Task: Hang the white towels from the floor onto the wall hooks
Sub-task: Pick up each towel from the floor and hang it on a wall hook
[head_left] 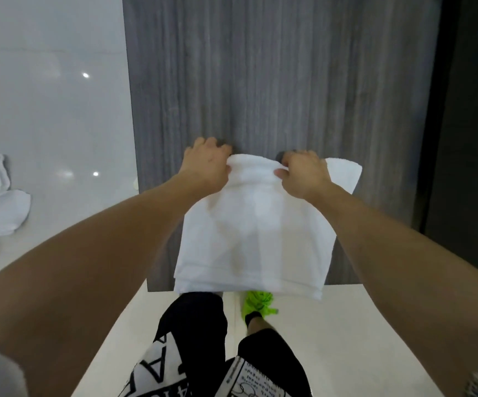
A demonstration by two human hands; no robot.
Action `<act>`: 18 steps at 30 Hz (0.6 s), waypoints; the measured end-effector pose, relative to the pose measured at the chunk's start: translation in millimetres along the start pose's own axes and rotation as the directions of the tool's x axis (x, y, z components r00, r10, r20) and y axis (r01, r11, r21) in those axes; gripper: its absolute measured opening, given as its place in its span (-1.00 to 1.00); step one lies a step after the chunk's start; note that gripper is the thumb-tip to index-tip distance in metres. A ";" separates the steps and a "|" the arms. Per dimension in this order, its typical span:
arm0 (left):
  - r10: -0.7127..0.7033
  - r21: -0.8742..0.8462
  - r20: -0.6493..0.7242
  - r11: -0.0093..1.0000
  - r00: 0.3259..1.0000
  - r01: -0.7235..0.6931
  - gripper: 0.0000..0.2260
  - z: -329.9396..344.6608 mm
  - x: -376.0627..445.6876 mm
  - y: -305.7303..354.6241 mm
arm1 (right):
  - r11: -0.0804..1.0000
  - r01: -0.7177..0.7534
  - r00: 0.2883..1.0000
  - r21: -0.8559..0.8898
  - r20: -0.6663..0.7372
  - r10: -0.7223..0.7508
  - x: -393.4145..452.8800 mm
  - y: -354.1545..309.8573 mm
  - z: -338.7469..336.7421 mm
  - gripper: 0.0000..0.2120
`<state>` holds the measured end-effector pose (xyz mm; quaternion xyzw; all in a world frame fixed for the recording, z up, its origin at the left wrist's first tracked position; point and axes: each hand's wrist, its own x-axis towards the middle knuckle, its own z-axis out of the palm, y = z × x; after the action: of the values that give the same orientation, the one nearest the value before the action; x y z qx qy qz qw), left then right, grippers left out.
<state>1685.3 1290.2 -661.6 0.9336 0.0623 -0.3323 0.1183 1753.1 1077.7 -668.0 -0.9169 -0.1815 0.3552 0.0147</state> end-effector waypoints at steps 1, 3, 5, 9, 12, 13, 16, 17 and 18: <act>0.012 0.012 -0.011 1.000 1.000 -0.012 -0.70 -1.9 -1.6 1.5 | 0.999 0.013 0.999 0.041 -0.038 -0.011 -6.5 1.5 -0.6 -0.75; 0.040 -0.019 -0.045 0.999 0.998 -0.041 -0.76 -8.2 -5.9 4.3 | 0.989 0.026 0.994 0.145 -0.110 -0.010 -19.0 3.5 -6.7 -0.74; 0.034 -0.141 -0.046 0.989 0.998 -0.040 -0.82 -21.5 -13.4 8.9 | 0.965 0.026 0.990 0.260 -0.140 0.011 -31.5 4.6 -19.3 -0.74; 0.029 -0.236 -0.048 0.971 0.998 -0.040 -0.84 -60.6 -38.9 20.7 | 0.951 0.064 0.982 0.303 -0.186 -0.007 -57.8 5.1 -55.9 -0.77; 0.042 -0.211 -0.133 0.975 0.990 -0.070 -0.80 -97.5 -66.1 31.0 | 0.954 0.093 0.971 0.285 -0.238 -0.023 -80.5 3.3 -87.9 -0.79; 0.047 -0.184 -0.161 0.980 0.986 -0.076 -0.81 -110.5 -76.9 34.2 | 0.956 0.102 0.968 0.276 -0.250 -0.031 -89.3 1.8 -99.8 -0.79; 0.014 -0.162 -0.232 0.985 0.973 -0.052 -0.89 -153.1 -116.1 43.2 | 0.949 0.177 0.952 0.260 -0.288 -0.099 -124.0 -1.9 -142.3 -0.75; -0.002 -0.177 -0.265 0.983 0.964 -0.046 -0.91 -167.9 -131.3 45.9 | 0.942 0.210 0.949 0.261 -0.285 -0.132 -139.0 -2.5 -158.1 -0.68; -0.018 -0.196 -0.301 0.980 0.953 -0.044 -0.93 -182.9 -147.2 48.9 | 0.938 0.235 0.950 0.257 -0.267 -0.165 -155.1 -3.0 -174.4 -0.61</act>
<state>1692.1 1285.4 -422.0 0.9571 0.1065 -0.1771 0.2031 1760.9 1045.0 -437.0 -0.9180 -0.2180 0.2603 0.2048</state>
